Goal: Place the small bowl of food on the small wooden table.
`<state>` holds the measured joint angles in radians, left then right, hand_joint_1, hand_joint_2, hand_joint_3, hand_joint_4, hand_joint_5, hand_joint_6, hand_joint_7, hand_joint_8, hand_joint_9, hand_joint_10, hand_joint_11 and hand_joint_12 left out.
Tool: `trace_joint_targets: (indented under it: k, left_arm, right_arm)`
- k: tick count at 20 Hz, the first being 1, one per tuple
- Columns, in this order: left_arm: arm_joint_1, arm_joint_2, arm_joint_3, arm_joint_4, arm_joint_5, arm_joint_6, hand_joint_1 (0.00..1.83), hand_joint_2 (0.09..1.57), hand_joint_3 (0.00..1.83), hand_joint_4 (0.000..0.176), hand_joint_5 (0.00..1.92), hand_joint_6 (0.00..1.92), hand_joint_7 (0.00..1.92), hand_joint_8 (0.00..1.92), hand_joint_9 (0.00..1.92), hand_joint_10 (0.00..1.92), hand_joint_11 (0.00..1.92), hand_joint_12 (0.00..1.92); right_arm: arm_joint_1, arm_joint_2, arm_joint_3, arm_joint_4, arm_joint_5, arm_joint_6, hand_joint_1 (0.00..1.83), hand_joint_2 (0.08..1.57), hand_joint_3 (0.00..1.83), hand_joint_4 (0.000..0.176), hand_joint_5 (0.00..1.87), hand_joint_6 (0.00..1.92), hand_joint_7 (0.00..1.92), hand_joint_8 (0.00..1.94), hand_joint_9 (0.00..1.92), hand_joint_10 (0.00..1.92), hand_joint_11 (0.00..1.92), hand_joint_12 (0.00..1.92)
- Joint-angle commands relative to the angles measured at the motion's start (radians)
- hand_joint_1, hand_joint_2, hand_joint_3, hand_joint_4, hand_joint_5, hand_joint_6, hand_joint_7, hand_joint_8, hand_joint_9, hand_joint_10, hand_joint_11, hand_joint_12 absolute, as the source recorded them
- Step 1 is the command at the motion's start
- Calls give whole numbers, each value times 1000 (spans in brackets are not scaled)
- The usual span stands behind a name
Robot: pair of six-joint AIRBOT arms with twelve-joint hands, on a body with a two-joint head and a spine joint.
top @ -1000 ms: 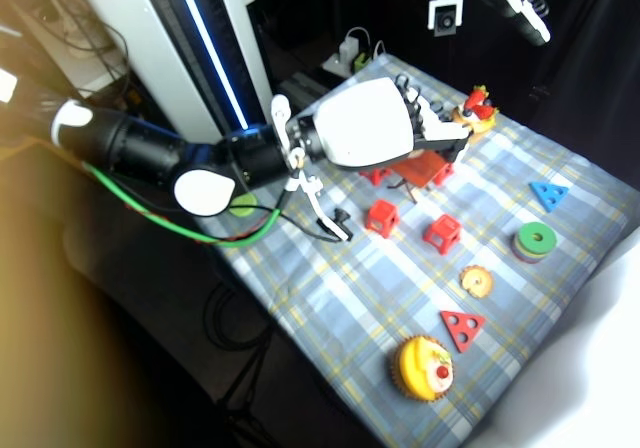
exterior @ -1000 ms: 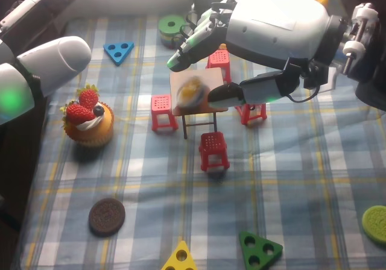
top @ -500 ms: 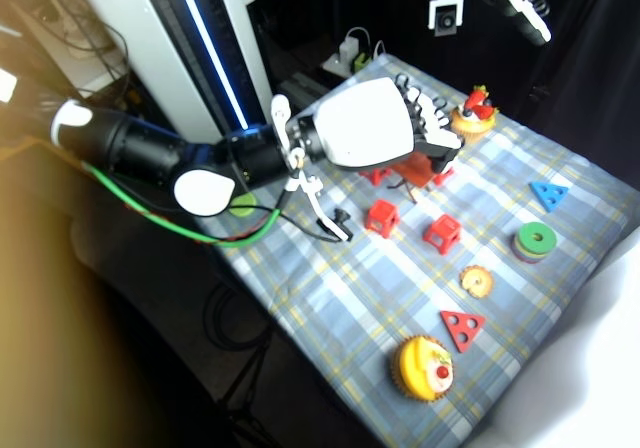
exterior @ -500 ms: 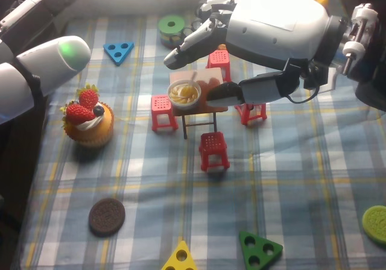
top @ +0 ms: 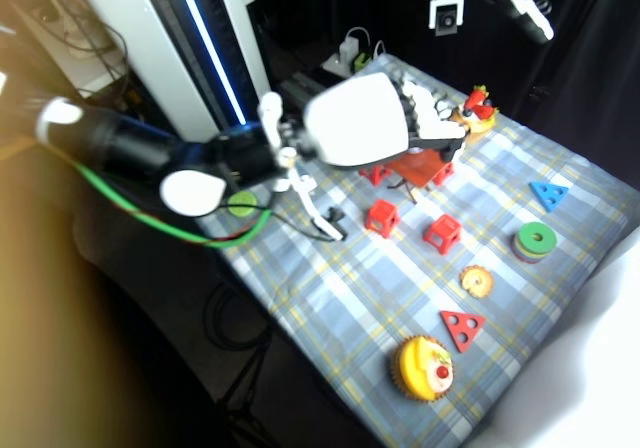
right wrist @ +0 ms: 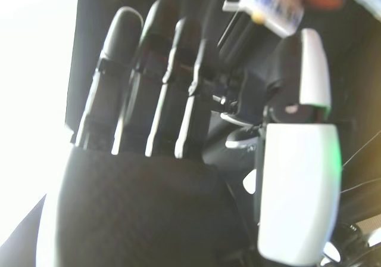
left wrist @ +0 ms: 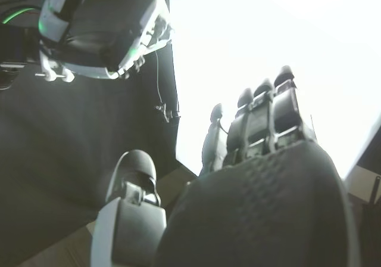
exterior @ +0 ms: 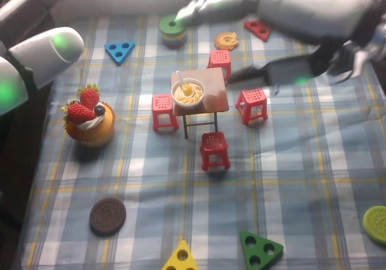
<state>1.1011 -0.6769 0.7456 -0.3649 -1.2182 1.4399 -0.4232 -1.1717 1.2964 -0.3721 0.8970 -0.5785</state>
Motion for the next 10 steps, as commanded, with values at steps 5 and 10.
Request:
trace_joint_targets:
  k: [5, 10]
  left_arm:
    - [14, 7, -12, -27, -228, -17, 73, 1171, 0, 127, 129, 17, 49, 11, 43, 13, 2, 1]
    - [53, -14, 4, -15, -366, -196, 323, 1157, 0, 68, 202, 1, 94, 0, 31, 0, 2, 21]
  right_arm:
    - [-106, 96, -42, 159, 265, -6, 969, 945, 11, 14, 417, 0, 504, 0, 532, 0, 149, 873]
    - [-353, 198, -159, 355, 548, -64, 1042, 1053, 12, 5, 433, 0, 514, 0, 546, 1, 219, 757]
